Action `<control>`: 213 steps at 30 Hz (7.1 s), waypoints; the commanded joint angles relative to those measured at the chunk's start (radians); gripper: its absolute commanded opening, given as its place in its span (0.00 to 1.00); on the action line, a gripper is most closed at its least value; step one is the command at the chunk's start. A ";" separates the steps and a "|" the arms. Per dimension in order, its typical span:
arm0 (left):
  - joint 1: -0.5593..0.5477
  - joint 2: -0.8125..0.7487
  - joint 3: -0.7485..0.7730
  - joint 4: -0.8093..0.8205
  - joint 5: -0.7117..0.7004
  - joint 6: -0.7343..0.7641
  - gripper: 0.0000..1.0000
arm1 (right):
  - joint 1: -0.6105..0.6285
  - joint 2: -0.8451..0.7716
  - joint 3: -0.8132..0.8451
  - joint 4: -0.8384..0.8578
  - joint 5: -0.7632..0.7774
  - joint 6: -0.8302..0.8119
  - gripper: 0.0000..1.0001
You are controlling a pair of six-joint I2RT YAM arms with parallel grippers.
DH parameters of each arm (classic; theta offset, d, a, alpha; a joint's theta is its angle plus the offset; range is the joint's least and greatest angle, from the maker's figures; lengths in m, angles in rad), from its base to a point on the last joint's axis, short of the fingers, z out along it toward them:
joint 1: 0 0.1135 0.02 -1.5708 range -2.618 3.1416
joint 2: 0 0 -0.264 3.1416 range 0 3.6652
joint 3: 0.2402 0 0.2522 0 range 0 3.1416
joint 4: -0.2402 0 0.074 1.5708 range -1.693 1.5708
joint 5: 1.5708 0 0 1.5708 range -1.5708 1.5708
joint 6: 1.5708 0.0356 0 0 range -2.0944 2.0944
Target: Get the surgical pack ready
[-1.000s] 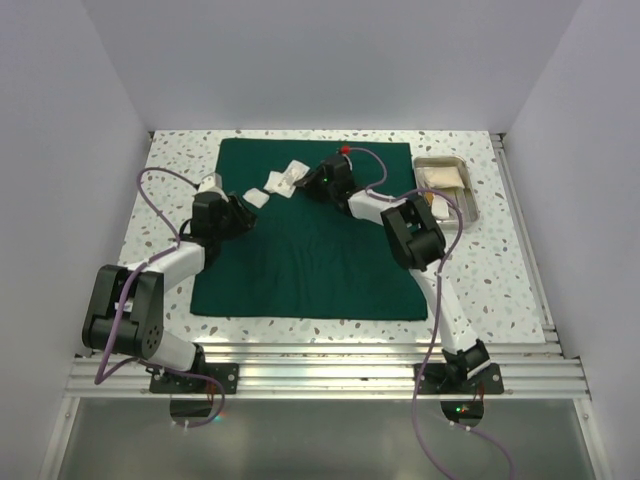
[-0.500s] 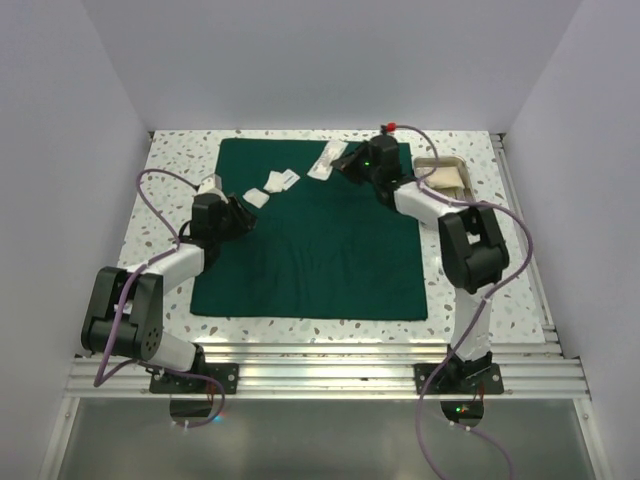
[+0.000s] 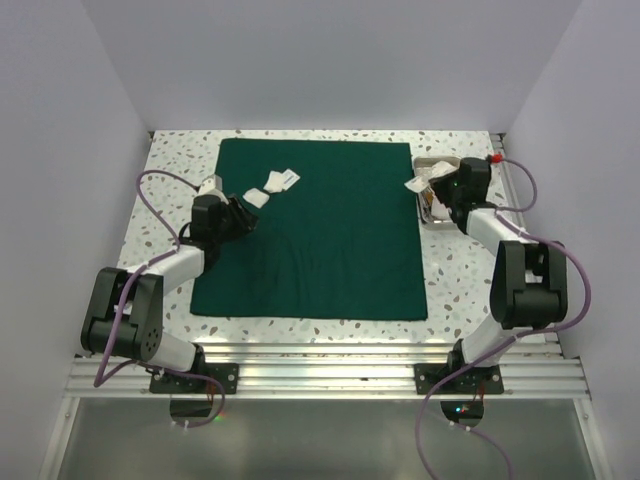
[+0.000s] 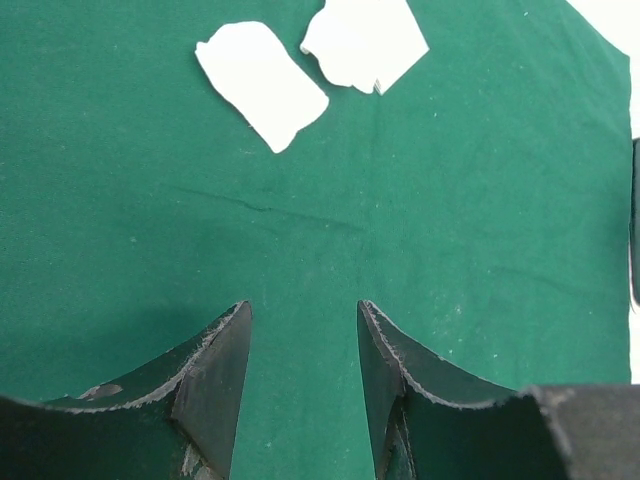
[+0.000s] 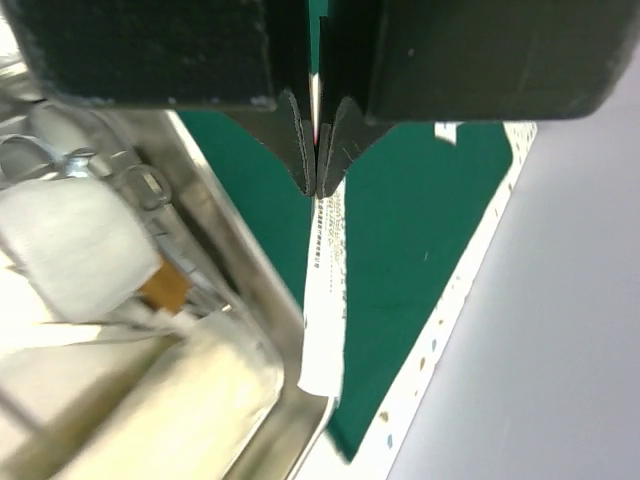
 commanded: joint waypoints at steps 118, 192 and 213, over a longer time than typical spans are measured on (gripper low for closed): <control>-0.052 -0.070 -0.002 0.030 -0.092 0.049 0.50 | 0.118 0.017 0.070 0.060 -0.096 -0.023 0.00; -0.076 0.378 0.438 -0.151 0.000 0.037 0.50 | 0.437 0.943 1.117 -0.372 -0.524 -0.376 0.54; -0.107 0.604 0.663 -0.241 -0.120 0.058 0.47 | 0.437 0.989 1.124 -0.278 -0.564 -0.186 0.40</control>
